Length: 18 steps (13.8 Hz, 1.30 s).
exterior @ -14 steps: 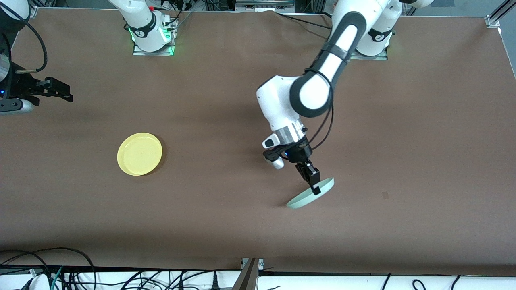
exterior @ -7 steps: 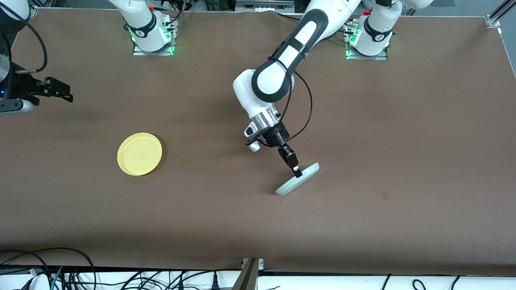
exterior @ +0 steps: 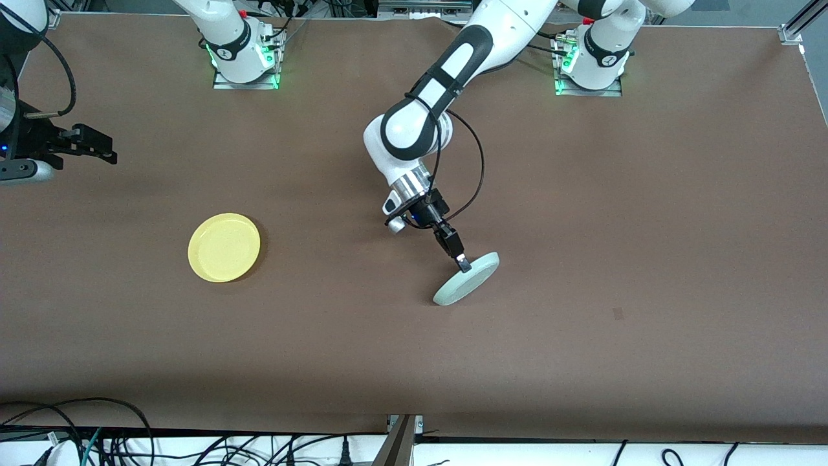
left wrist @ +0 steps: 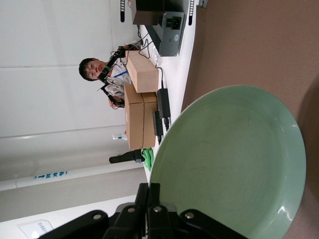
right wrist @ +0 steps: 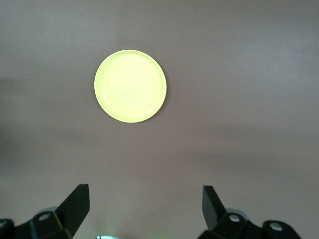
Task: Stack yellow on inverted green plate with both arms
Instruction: 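Lift and flip the green plate with the left gripper toward table center, then lay the green plate upside down and open the left gripper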
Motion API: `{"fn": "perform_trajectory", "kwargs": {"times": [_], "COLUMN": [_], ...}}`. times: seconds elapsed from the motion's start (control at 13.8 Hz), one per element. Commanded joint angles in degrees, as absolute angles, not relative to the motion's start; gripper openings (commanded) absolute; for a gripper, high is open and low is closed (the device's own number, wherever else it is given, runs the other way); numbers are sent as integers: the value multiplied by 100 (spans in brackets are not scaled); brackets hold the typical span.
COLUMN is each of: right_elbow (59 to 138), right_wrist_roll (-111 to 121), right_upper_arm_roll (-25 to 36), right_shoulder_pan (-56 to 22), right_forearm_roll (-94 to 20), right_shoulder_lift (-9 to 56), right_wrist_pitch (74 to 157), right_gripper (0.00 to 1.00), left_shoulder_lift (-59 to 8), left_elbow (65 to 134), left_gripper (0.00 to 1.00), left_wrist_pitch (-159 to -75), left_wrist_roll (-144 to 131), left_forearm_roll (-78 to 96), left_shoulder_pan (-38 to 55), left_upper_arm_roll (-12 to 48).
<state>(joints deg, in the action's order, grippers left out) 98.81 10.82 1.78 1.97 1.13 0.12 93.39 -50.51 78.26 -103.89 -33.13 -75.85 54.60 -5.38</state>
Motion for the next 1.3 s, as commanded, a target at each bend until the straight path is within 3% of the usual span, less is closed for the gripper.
{"fn": "perform_trajectory", "kwargs": {"times": [0.0, 0.29, 0.36, 0.43, 1.01, 1.09, 1.23], "right_elbow": [9738, 9738, 9738, 9738, 9738, 9738, 9729], "right_wrist_roll": [1011, 1011, 1011, 1011, 1011, 1011, 1011], "right_upper_arm_roll": [114, 114, 114, 114, 114, 114, 114], "right_shoulder_pan": [272, 272, 272, 272, 272, 272, 255], "right_forearm_roll": [97, 97, 97, 97, 97, 97, 97], "right_shoulder_lift": [70, 70, 70, 62, 70, 70, 62], "right_wrist_pitch": [9229, 9229, 9229, 9229, 9229, 9229, 9229], "right_gripper": [100, 100, 100, 100, 100, 100, 100], "left_shoulder_lift": [-5431, -5432, -5432, -5432, -5476, -5441, -5222], "left_elbow": [7436, 7401, 7366, 7322, 6830, 6760, 6759], "left_gripper": [0, 0, 28, 74, 77, 97, 100], "left_wrist_pitch": [-10117, -10037, -10046, -10055, -10081, -10090, -10107], "left_wrist_roll": [-3629, -3840, -4006, -4130, -4869, -4869, -4834], "left_forearm_roll": [-7717, -7368, -7130, -6945, -5663, -5460, -5082], "left_shoulder_pan": [5668, 5704, 5704, 5695, 5651, 5590, 5266], "left_upper_arm_roll": [-607, -168, -71, 17, 668, 668, 677]}}
